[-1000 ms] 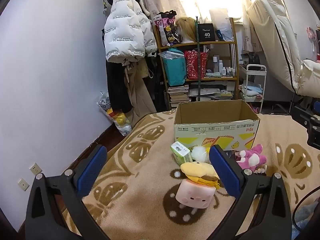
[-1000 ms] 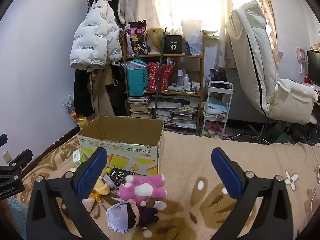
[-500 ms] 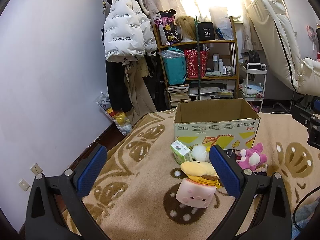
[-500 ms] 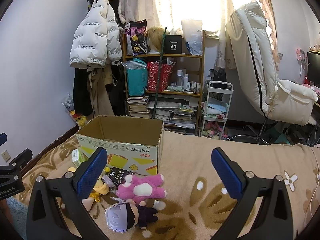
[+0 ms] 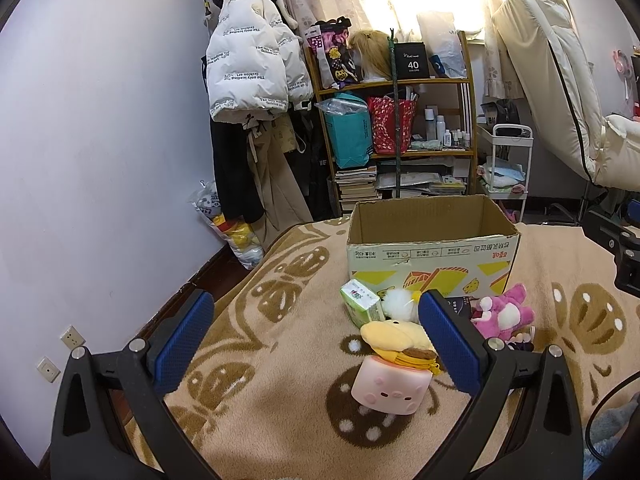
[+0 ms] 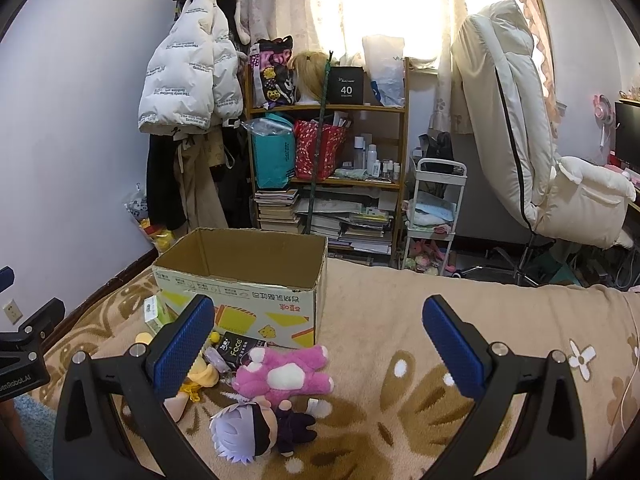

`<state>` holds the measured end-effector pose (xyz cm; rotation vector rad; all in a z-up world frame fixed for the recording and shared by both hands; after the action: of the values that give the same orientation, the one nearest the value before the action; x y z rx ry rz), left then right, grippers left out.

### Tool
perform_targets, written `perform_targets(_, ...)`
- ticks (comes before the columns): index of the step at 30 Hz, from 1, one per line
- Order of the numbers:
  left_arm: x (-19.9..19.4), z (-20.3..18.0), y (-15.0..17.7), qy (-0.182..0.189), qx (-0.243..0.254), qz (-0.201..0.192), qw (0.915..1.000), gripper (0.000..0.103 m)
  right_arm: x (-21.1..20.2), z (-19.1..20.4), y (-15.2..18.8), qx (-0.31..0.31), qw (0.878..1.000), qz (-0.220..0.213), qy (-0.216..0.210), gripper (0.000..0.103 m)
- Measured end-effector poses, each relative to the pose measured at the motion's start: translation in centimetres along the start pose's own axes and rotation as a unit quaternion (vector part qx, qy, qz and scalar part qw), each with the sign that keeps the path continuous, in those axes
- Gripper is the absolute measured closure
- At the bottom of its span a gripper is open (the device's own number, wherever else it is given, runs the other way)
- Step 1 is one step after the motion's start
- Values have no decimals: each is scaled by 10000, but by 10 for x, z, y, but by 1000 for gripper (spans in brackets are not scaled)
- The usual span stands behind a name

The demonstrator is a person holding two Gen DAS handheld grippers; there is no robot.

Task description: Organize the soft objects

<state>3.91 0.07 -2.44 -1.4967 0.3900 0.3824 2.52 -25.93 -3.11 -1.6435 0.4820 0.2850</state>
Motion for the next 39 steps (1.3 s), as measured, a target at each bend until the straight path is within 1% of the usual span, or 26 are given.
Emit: perform_targets(39, 4, 0, 4, -35, 20, 3, 10000, 2, 1, -1, -1, -9, 10000, 44, -16, 0)
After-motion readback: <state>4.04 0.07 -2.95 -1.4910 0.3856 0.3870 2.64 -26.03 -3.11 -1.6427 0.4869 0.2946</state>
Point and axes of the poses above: each gripper's, at about its wrist camera, not at the fingertips, and x roughly the way its jaws point, z to its left, y to its underside, the point moved 4 cm from there along x, roughly the way its jaws point, and after that the axes turned 10 degrees about -x, right-handed, at the moved point
